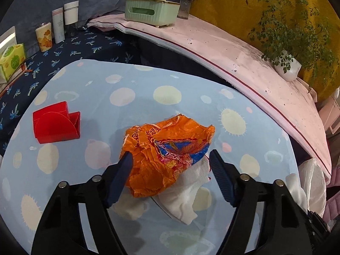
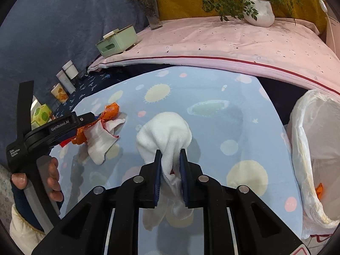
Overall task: Collect trash
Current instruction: 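Grasp the orange plastic bag with the left gripper while the right gripper grasps the white cloth, then carry the orange bag and white cloth over the white bin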
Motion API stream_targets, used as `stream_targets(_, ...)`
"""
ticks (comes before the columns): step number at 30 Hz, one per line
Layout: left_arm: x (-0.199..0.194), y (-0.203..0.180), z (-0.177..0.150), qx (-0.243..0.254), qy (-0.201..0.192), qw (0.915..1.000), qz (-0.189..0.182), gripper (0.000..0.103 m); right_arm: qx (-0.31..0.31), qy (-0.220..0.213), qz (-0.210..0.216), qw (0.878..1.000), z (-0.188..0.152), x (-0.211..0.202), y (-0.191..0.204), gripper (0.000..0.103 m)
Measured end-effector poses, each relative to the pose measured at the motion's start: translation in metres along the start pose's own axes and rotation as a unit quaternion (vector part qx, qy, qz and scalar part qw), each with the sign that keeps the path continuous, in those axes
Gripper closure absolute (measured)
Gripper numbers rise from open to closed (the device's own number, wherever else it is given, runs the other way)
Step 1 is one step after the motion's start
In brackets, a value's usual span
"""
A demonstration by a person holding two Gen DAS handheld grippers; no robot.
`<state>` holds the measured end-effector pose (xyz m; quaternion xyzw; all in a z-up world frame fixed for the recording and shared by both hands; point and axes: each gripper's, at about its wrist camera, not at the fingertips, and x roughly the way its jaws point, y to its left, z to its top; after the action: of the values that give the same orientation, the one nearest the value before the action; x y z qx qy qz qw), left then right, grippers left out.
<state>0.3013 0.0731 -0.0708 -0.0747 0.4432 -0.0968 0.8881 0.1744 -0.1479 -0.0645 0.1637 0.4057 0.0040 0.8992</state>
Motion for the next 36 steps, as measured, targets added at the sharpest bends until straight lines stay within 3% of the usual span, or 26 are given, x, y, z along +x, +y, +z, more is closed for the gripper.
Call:
stream_targets(2, 0.007, 0.002, 0.001, -0.001, 0.008, 0.9999, -0.008, 0.047, -0.002, 0.001, 0.004, 1.000, 0.004, 0.006, 0.005, 0.087)
stream_targets(4, 0.007, 0.003, 0.002, 0.000, 0.005, 0.9999, -0.011, 0.063, -0.005, 0.003, 0.006, 1.000, 0.007, 0.013, 0.010, 0.087)
stream_targets(10, 0.002, 0.003, 0.004, 0.008, -0.005, 0.9998, -0.016, 0.083, -0.005, 0.006, 0.013, 1.000, 0.012, 0.023, 0.016, 0.087)
stream_targets(16, -0.018, -0.007, 0.011, 0.016, -0.027, 0.9994, -0.016, 0.087, -0.002, -0.008, 0.015, 1.000, 0.020, 0.014, 0.012, 0.087)
stream_targets(22, -0.051, -0.044, 0.021, 0.037, -0.057, 0.9967, -0.045, 0.087, 0.006, -0.042, 0.010, 0.999, 0.034, -0.014, -0.004, 0.087)
stream_targets(27, -0.071, -0.093, 0.020, 0.066, -0.070, 0.9919, -0.083, 0.087, 0.020, -0.076, 0.001, 0.997, 0.043, -0.045, -0.028, 0.087)
stream_targets(36, -0.082, -0.193, -0.006, 0.126, -0.058, 0.9793, -0.147, 0.087, 0.064, -0.115, -0.032, 0.991, 0.044, -0.090, -0.093, 0.087)
